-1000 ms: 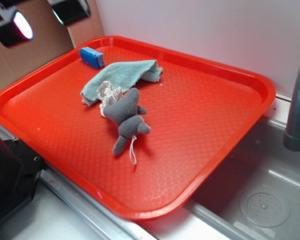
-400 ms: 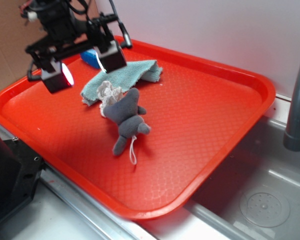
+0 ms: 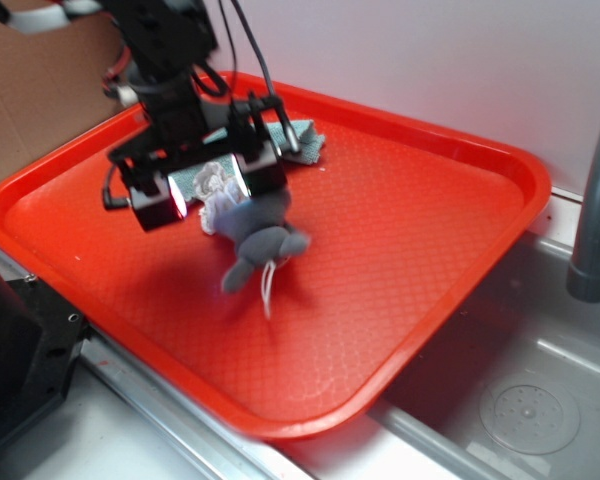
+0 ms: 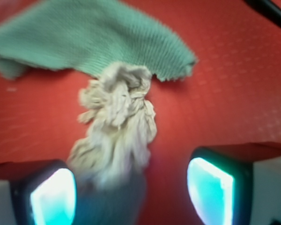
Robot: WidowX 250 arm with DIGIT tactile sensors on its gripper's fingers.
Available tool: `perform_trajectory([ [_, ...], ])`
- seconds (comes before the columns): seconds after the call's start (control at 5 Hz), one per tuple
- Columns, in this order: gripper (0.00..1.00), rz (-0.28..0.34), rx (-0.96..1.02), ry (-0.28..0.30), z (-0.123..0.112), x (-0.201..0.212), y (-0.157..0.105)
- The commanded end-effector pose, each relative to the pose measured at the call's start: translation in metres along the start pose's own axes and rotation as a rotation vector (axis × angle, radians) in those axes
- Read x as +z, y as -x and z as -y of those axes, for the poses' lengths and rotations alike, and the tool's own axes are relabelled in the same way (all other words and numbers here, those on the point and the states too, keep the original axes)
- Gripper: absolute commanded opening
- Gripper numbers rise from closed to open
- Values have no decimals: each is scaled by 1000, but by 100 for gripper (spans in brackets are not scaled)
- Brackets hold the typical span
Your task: Grab the white paper.
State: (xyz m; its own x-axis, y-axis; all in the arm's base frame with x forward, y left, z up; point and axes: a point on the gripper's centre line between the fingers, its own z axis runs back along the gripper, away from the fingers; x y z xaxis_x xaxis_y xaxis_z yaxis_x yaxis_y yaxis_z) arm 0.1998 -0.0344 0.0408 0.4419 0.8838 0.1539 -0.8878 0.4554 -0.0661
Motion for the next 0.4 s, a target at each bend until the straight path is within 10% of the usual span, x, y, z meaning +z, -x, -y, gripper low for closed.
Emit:
perform_trajectory([
  [0.0,100,26,35,13,9,-6,-14],
  [0.2,100,28,38,12,11,-8,-19],
])
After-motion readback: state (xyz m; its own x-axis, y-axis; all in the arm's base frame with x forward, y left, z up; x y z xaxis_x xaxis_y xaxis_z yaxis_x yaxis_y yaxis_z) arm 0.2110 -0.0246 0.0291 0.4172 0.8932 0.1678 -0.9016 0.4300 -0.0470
